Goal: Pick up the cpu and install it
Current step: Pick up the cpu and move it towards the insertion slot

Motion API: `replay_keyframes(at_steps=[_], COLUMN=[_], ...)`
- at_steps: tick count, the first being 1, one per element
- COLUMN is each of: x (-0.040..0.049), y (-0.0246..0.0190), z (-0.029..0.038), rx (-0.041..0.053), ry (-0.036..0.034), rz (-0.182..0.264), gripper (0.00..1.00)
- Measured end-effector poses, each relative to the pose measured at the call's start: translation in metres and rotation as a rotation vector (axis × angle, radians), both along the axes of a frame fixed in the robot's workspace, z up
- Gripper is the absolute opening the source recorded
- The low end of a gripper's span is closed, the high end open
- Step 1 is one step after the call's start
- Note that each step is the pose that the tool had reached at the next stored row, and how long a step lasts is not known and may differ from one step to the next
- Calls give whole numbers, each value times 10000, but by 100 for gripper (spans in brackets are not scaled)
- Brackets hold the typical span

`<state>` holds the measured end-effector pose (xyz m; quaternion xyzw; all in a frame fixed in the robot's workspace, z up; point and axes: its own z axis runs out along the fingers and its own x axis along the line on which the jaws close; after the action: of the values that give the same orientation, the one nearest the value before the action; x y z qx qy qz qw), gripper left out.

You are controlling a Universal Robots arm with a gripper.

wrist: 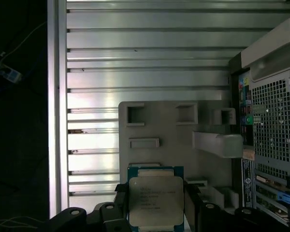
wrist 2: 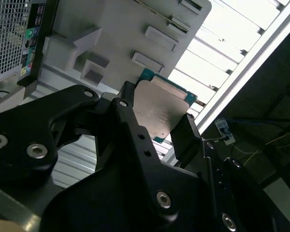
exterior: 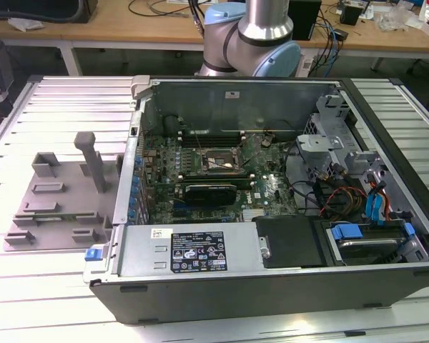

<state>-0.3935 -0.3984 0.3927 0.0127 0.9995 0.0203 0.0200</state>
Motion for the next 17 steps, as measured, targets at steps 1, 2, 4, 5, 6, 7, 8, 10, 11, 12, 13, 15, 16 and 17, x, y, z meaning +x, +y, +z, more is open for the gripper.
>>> replay_keyframes(at_steps=[1, 2, 4, 5, 6, 7, 8, 10, 11, 12, 13, 15, 16, 17], x=[0, 0, -1, 0, 0, 3, 22, 55, 78, 113, 124, 162, 174, 188], y=[1, 1, 1, 1, 1, 1, 1, 1, 1, 1, 1, 1, 1, 1], z=[19, 46, 80, 80, 83, 84, 83, 83, 83, 83, 83, 83, 82, 83], rx=[0, 1, 0, 2, 1, -1, 1, 0, 1, 0, 1, 0, 1, 1], ry=[0, -1, 0, -2, 0, 2, 0, 0, 0, 1, 0, 0, -1, 0], rz=[-1, -1, -1, -1, 0, -1, 0, -1, 0, 0, -1, -1, -1, -1], gripper=[55, 55, 55, 55, 55, 55, 55, 55, 55, 55, 55, 55, 55, 55])
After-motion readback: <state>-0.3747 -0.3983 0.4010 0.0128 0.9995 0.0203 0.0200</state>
